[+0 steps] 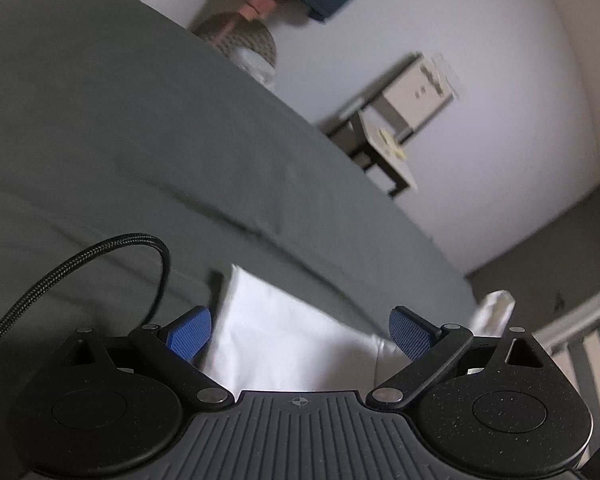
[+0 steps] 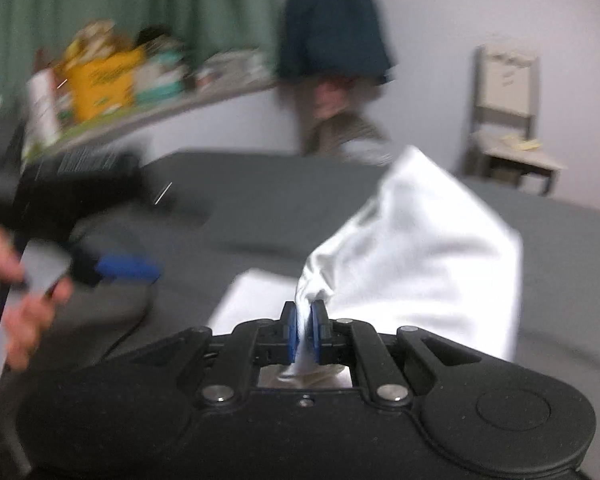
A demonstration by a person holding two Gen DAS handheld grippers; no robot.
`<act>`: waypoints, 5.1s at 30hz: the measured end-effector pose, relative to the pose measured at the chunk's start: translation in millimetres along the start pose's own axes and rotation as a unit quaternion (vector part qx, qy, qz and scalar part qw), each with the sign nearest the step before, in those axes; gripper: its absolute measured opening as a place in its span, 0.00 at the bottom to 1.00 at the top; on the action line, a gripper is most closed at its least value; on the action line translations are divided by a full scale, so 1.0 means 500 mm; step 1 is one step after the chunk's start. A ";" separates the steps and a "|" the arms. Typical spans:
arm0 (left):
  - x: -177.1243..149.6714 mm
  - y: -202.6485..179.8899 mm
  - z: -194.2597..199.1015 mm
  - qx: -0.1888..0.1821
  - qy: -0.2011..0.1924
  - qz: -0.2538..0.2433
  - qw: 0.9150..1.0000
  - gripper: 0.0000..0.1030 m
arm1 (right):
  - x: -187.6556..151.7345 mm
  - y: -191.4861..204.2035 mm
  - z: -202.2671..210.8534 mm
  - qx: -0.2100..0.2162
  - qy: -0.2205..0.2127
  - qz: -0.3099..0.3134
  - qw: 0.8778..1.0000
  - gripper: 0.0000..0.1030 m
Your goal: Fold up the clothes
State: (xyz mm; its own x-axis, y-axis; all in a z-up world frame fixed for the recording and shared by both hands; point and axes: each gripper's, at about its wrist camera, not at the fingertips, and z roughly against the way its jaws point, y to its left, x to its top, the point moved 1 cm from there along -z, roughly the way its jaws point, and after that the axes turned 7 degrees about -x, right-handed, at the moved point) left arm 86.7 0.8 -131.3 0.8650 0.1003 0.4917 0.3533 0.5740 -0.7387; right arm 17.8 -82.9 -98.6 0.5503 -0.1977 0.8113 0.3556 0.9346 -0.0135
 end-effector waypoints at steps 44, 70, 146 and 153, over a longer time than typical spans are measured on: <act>0.038 0.081 -0.089 -0.011 -0.033 0.071 0.997 0.94 | 0.215 -0.019 -0.055 0.172 0.184 0.191 0.949 0.62; 0.017 0.064 -0.057 -0.014 -0.036 0.072 0.997 0.94 | -0.163 0.067 0.095 -0.014 -0.070 0.348 0.935 0.16; 0.027 0.055 0.007 0.005 -0.059 0.063 0.996 0.94 | -0.023 -0.032 -0.008 0.011 0.030 0.092 0.995 0.35; 0.030 0.042 -0.025 -0.015 -0.054 0.059 0.997 0.94 | -0.055 -0.036 0.089 -0.050 -0.049 0.278 0.958 0.71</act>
State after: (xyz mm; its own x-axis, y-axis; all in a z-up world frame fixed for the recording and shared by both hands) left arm 111.4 4.2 -145.1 0.8583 0.2540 0.4458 0.2626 0.5289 -0.8070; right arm -37.3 -81.2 -94.9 0.6039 0.3550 0.7136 0.1018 0.8536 -0.5108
